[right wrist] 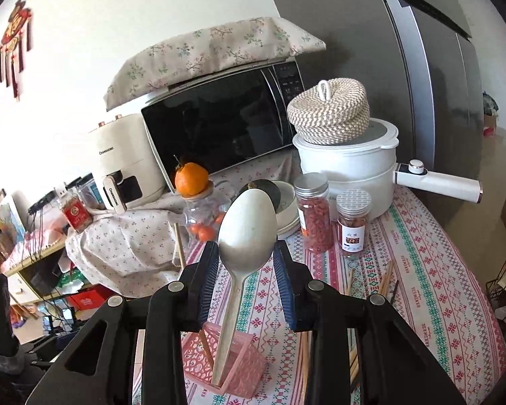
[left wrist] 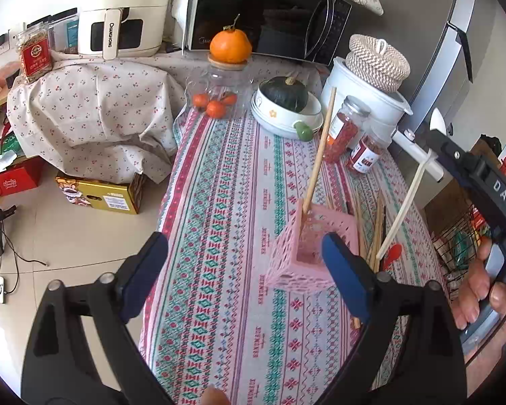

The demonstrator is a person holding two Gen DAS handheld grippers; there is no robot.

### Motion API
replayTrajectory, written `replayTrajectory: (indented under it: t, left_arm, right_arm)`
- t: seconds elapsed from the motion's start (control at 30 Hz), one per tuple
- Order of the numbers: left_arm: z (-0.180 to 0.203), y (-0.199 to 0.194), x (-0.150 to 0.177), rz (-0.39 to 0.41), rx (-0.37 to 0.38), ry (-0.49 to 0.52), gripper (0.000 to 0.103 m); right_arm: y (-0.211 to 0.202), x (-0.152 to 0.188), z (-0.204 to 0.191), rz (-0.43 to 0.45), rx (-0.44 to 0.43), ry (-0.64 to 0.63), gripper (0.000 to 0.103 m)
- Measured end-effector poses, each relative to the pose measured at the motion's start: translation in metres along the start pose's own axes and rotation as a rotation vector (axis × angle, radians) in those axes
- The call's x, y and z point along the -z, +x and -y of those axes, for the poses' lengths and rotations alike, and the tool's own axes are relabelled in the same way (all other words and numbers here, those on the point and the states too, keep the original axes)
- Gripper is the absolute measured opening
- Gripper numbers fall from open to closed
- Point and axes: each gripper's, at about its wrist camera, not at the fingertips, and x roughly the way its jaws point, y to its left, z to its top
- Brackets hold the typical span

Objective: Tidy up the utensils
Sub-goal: 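Drop the chopstick into the basket with the left tool while the right tool places the white spoon in it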

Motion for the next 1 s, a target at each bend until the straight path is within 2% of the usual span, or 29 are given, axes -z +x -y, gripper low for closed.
replayTrajectory:
  t: [0.03, 0.2, 0.37, 0.5, 0.57, 0.6, 0.67, 0.8, 0.87, 1.0]
  left_arm:
    - [-0.002, 0.000, 0.002, -0.014, -0.009, 0.010, 0.102]
    - [-0.010, -0.002, 0.010, -0.055, -0.031, 0.054, 0.102]
    - [-0.018, -0.002, 0.012, -0.069, -0.032, 0.049, 0.102]
    - [-0.022, -0.002, 0.013, -0.068, -0.009, 0.041, 0.102]
    - [-0.022, -0.002, 0.014, -0.063, 0.003, 0.035, 0.102]
    - [-0.022, -0.001, 0.014, -0.061, 0.005, 0.034, 0.102]
    - [-0.022, -0.001, 0.015, -0.055, 0.007, 0.031, 0.102]
    - [-0.017, -0.003, 0.018, -0.053, 0.017, 0.037, 0.102]
    - [-0.012, -0.005, 0.021, -0.050, 0.028, 0.046, 0.102]
    - [0.001, -0.010, 0.026, -0.044, 0.069, 0.061, 0.102]
  right_arm:
    - [0.003, 0.001, -0.005, 0.006, 0.007, -0.017, 0.035]
    - [0.022, 0.013, -0.027, 0.025, 0.066, -0.113, 0.035]
    - [0.040, 0.027, -0.039, 0.016, 0.112, -0.205, 0.036]
    - [0.045, 0.033, -0.039, -0.007, 0.132, -0.215, 0.036]
    - [0.044, 0.035, -0.038, -0.029, 0.106, -0.199, 0.037]
    - [0.043, 0.035, -0.037, -0.044, 0.089, -0.187, 0.038]
    - [0.038, 0.034, -0.034, -0.070, 0.052, -0.157, 0.049]
    - [0.018, 0.028, -0.024, -0.086, 0.015, -0.112, 0.056]
    - [0.005, 0.025, -0.018, -0.087, 0.009, -0.099, 0.063]
    - [-0.021, 0.021, 0.003, -0.121, 0.028, -0.066, 0.067]
